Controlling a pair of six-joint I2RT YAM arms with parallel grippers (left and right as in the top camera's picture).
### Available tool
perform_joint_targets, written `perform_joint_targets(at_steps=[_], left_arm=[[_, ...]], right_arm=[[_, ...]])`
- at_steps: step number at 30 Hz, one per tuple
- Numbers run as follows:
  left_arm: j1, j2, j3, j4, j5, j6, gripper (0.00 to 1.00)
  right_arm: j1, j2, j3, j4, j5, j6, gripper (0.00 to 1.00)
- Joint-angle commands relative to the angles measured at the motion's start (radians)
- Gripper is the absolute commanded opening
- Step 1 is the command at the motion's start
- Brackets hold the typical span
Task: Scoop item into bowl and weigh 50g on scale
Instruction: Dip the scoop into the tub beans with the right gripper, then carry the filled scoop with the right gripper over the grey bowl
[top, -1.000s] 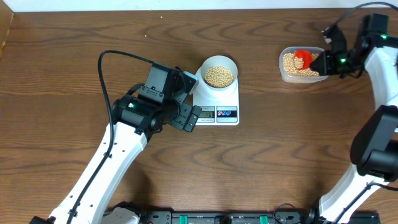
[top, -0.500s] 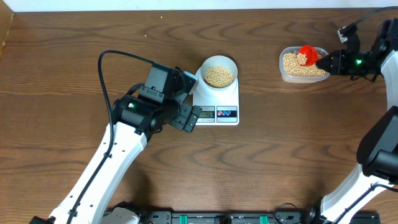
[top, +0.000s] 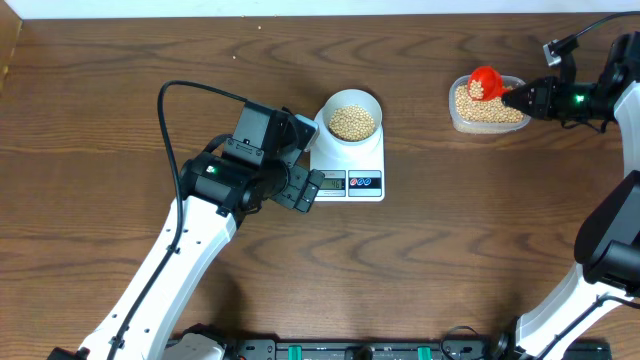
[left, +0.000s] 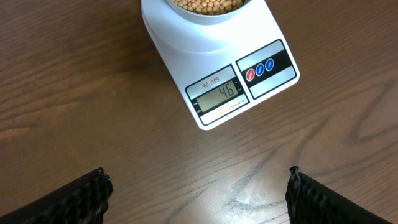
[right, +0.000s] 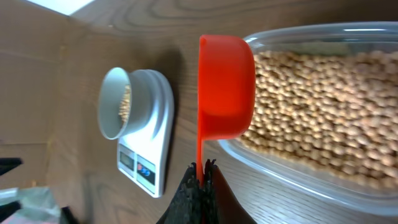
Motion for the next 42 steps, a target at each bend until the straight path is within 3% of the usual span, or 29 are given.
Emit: perform_joint_targets(at_steps=[1,24,42], left_arm=[[0.003,0.005,-0.003,-0.002,-0.010,0.002,0.92],[0.003,0.005,-0.003,-0.002,-0.009,0.002,0.92],[0.003,0.005,-0.003,-0.002,-0.009,0.002,0.92]], right_arm=[[0.020,0.001,0.020,-0.001,-0.097,0.011,0.01],[0.358,0.001,0.020,0.139,-0.084,0.058,0.01],[0.517,0.000,0.020,0.155,0.142,0.046,0.01]])
